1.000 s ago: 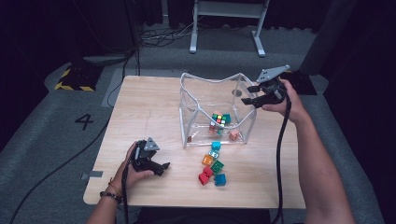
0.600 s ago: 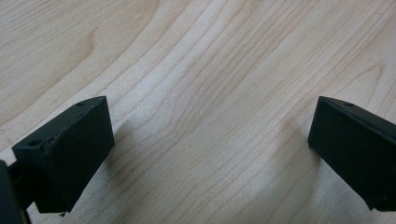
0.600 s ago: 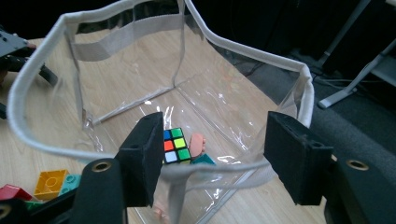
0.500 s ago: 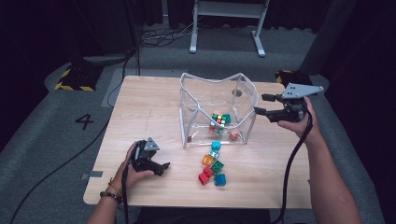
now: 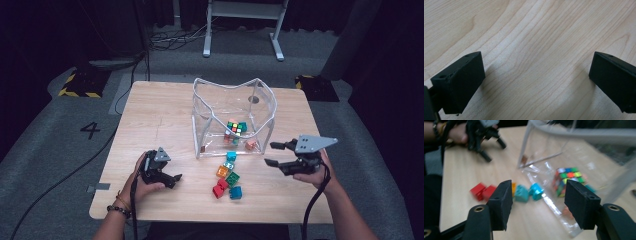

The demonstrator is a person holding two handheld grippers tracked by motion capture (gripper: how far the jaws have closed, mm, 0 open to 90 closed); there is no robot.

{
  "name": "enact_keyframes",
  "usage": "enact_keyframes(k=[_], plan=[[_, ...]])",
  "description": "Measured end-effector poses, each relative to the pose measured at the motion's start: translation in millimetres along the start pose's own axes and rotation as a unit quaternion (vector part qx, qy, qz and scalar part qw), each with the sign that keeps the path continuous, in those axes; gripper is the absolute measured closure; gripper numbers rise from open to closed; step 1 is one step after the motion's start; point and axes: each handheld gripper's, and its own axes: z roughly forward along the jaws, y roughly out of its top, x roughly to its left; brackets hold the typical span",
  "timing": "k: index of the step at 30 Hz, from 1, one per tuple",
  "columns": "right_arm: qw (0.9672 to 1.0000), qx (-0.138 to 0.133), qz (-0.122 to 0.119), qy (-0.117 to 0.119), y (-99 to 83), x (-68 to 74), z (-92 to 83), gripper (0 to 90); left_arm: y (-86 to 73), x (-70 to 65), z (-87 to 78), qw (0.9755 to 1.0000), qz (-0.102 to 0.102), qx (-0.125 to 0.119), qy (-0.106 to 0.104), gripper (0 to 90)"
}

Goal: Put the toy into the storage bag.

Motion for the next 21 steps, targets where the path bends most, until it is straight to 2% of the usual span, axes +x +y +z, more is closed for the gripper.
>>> enact_keyframes(k=[6, 7, 11, 12, 14, 15, 21], plan=[[0.9986, 0.022, -0.008, 0.047, -26.9, 28.9, 25.6, 39.4, -0.1, -0.7, -0.6, 1.0, -0.005, 0.001, 0.002, 0.5], [0.9975, 0.033, -0.011, 0.061, -31.2, 35.2, 31.7, 38.9, -0.1, -0.7, -0.7, 1.0, -0.004, 0.002, 0.002, 0.5], [0.9938, 0.05, -0.028, 0.095, -42.2, 51.9, 49.2, 38.2, 0.0, -0.5, -0.8, 1.0, -0.003, 0.003, 0.002, 0.5], [0.9938, 0.051, -0.022, 0.096, -44.5, 55.8, 54.4, 38.2, -0.1, -0.5, -0.7, 1.0, -0.003, 0.002, 0.002, 0.5], [0.9919, 0.065, -0.024, 0.107, -48.4, 59.0, 62.3, 38.2, -0.1, -0.5, -0.7, 1.0, -0.003, 0.002, 0.002, 0.5], [0.9917, 0.07, -0.028, 0.104, -51.3, 61.0, 68.2, 38.2, -0.1, -0.5, -0.7, 1.0, -0.003, 0.002, 0.002, 0.5], [0.9906, 0.087, -0.007, 0.105, -55.5, 64.6, 85.2, 37.8, -0.1, -0.5, -0.8, 1.0, -0.004, 0.002, 0.002, 0.5]])
